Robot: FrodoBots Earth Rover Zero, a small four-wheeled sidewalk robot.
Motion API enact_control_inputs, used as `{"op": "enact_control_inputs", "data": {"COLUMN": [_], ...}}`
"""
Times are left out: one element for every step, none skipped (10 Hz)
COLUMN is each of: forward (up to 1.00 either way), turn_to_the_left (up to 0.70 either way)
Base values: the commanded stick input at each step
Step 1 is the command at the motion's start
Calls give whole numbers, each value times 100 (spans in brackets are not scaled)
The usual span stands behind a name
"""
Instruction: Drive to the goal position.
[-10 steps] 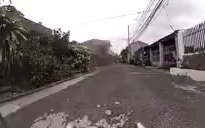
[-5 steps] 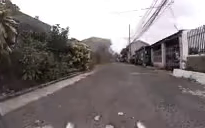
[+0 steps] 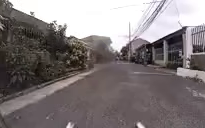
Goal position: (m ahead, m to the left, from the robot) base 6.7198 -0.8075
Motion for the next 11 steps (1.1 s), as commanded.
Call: {"op": "enact_control_inputs", "data": {"forward": [70, 70, 70, 70, 70, 70, 70, 70, 70, 70, 70], "turn_to_the_left": [-3, -7, -9, -11, -5, 0, 0, 0, 0, 0, 0]}}
